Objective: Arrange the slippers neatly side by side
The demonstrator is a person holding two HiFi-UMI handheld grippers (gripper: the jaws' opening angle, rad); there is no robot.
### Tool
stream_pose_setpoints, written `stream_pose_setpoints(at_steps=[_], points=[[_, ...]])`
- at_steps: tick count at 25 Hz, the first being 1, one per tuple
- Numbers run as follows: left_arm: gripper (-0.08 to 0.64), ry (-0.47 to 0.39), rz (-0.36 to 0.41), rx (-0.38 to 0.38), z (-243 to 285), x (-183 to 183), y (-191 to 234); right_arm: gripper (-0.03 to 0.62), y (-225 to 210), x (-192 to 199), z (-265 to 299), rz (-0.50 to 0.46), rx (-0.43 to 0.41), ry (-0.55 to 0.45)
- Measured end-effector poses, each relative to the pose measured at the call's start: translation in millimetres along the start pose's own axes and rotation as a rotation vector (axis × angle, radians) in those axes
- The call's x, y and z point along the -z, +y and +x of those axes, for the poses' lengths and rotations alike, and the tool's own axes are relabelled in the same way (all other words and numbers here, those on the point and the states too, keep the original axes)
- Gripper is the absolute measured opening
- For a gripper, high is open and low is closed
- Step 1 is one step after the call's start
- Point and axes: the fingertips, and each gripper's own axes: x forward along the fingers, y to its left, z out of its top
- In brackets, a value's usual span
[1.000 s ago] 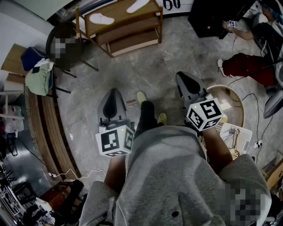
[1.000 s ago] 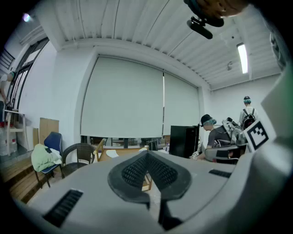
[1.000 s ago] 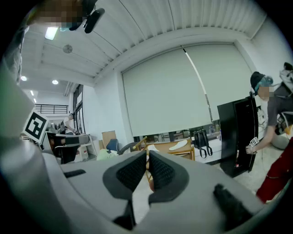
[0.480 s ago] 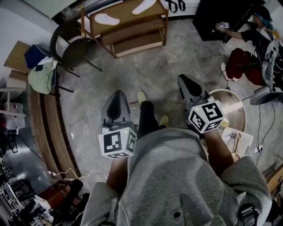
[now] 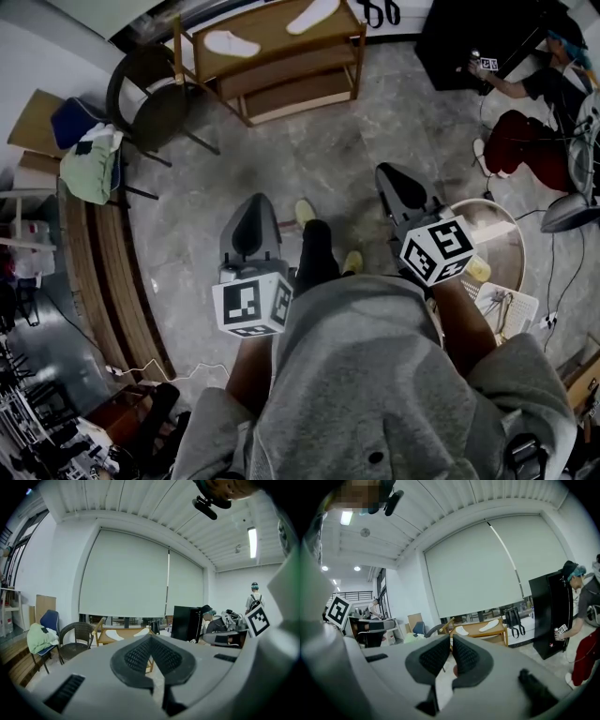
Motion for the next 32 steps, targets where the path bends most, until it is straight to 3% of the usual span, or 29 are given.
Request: stream_pose_setpoints(at_steps=[9,32], points=[[0.014,0.003,-0.023,-0.005,50.6,-12.2,28.4,0.034,-15.2,-8.6,55.0,0.065,-0.031,0.026],[0.014,-0.006,-0.046,0.016,148.9,-53.5,107.1,0.034,-27.6,-54.7,177.3,-0.002,-0.037,0.051]])
